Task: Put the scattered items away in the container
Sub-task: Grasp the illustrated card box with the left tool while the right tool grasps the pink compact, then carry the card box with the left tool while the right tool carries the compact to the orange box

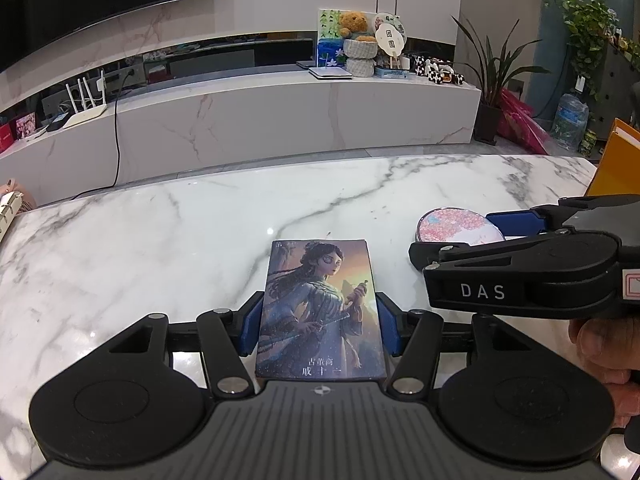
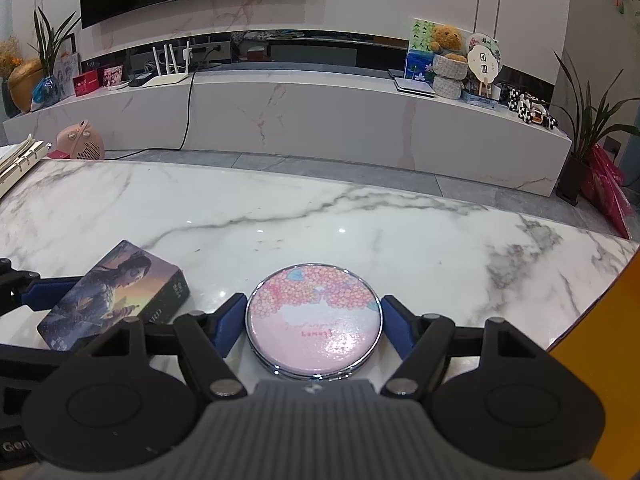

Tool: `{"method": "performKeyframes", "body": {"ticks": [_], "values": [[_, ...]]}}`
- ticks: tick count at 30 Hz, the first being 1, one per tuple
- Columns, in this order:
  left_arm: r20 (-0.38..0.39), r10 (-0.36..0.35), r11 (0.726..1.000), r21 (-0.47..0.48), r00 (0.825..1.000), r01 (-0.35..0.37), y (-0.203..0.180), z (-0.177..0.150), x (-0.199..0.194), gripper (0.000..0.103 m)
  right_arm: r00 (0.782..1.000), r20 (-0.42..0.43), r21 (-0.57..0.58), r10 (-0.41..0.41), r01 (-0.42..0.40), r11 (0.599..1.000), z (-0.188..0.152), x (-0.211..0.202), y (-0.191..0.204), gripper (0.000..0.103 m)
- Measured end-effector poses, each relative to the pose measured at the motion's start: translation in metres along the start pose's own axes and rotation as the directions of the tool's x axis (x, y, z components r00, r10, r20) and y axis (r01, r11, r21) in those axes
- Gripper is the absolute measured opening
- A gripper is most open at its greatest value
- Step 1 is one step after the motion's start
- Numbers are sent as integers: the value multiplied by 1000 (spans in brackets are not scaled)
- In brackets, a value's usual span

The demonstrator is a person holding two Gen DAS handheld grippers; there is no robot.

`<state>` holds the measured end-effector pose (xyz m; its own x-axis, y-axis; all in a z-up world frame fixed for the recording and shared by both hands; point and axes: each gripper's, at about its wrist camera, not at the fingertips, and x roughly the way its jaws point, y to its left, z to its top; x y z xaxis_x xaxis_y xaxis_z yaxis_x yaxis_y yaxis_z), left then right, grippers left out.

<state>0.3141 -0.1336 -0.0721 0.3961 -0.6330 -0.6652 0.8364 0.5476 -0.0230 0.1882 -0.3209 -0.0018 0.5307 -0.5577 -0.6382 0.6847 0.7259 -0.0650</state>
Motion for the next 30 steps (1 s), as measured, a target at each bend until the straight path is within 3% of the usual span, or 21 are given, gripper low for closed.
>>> {"method": "performKeyframes", "body": {"ticks": [15,30], "values": [[35,8,1000,10,999,-8,-1,14,-19,66,999,38,-4,3,-3,1000,12,-22,-2,74],[114,6,996,88,994,-16,-27,53,-63,66,989,149,25,-23,19,1000,48,-86,-27,74]]}}
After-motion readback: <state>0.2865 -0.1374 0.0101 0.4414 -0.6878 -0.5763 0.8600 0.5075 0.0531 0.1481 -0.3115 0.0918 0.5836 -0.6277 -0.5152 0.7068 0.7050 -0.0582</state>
